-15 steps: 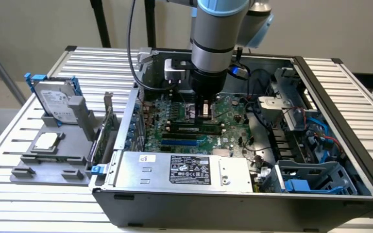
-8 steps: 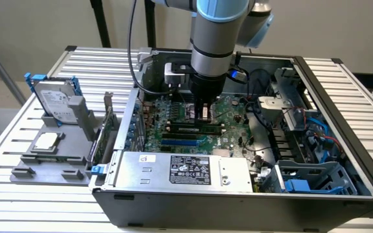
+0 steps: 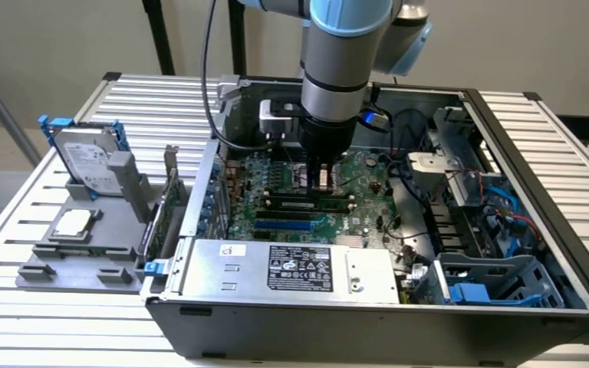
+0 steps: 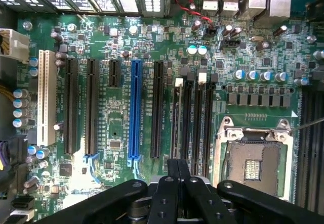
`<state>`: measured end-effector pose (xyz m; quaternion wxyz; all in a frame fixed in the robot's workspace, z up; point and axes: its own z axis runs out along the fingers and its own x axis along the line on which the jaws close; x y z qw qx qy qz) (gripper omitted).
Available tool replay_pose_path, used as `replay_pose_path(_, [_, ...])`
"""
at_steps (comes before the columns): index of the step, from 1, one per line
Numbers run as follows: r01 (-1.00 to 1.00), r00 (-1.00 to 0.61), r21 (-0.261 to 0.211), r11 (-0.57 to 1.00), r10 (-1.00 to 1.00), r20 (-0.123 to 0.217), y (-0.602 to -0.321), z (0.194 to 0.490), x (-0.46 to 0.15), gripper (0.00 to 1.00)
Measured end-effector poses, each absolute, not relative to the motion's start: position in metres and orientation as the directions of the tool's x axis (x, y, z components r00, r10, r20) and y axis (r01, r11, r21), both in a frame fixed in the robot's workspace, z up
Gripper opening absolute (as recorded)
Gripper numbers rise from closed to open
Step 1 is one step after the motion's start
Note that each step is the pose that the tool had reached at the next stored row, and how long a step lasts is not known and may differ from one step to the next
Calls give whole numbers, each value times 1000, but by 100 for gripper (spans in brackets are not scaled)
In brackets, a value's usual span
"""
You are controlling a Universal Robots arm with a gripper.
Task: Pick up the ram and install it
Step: 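Press down the ram until it locks into place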
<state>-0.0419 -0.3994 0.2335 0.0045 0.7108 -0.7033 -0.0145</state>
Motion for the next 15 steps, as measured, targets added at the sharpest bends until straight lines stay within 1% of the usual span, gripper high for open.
replay_pose_path(6, [-1000, 11, 27, -11, -1000, -14, -400, 261, -42, 11])
replay_pose_path(15, [-1000, 11, 27, -11, -1000, -15, -399, 262, -42, 11])
